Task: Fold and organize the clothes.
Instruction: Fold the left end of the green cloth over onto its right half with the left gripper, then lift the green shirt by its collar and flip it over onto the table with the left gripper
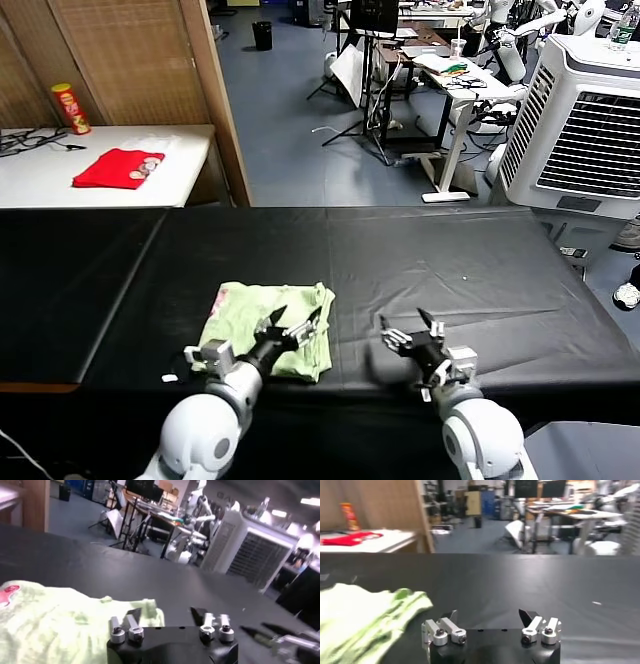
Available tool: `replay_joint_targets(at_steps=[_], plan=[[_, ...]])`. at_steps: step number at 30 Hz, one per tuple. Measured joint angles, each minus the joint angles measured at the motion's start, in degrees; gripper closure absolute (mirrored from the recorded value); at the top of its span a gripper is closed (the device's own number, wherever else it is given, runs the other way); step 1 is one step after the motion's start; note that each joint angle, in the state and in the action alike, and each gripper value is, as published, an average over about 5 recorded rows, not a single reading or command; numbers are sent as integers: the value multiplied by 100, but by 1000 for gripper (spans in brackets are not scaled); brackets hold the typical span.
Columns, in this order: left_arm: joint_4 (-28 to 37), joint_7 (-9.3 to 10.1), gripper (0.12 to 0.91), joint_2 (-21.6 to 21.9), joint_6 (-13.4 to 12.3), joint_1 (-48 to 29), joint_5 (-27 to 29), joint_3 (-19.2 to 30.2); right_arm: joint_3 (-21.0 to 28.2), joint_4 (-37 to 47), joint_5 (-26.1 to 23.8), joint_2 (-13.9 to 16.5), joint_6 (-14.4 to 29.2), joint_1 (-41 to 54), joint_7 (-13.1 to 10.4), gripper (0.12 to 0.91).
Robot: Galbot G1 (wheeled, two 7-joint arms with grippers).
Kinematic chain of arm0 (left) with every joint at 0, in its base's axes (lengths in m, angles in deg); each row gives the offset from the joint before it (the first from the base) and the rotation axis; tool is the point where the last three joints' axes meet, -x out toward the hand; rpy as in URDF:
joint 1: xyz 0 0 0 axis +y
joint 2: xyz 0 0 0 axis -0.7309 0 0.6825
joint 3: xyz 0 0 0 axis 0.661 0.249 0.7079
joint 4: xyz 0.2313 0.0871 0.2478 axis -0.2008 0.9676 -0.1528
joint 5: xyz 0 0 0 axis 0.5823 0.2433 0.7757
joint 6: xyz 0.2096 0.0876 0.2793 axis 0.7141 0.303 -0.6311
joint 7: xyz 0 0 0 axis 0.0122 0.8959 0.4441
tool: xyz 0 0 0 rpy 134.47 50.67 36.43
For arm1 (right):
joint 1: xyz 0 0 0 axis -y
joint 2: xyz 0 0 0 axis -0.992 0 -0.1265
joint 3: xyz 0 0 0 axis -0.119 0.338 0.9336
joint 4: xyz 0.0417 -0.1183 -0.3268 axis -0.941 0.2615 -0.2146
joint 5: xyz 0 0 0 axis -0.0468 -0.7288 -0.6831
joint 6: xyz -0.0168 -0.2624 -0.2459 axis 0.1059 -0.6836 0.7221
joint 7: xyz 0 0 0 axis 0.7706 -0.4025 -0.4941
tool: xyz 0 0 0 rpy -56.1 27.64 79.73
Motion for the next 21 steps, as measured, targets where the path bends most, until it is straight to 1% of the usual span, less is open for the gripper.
replay_joint_targets(at_steps=[3,6,9,12,15,17,19,21], plan=[[32,-75,233,232,-154,93,329,-280,372,218,-62,-37,46,317,39,227],[106,-128,232,440,-257,221,545,-607,738,491,-225,-82,84,658,80,227],[191,-149,232,516,-322,352,651,-913,1071,809,-510,-103,105,968,120,227],[288,-160,232,496,-366,468,715,-1147,1325,1144,-916,-115,177,1206,124,227],[380,-185,232,450,-425,543,761,-1285,1452,1434,-1357,-157,292,1348,63,227],[442,-215,232,425,-469,573,763,-1346,1480,1566,-1587,-199,353,1392,-22,227],[503,-256,232,407,-510,592,739,-1402,1483,1632,-1702,-249,418,1402,-124,227],[568,-303,232,394,-551,599,679,-1458,1467,1647,-1702,-300,489,1389,-214,227]])
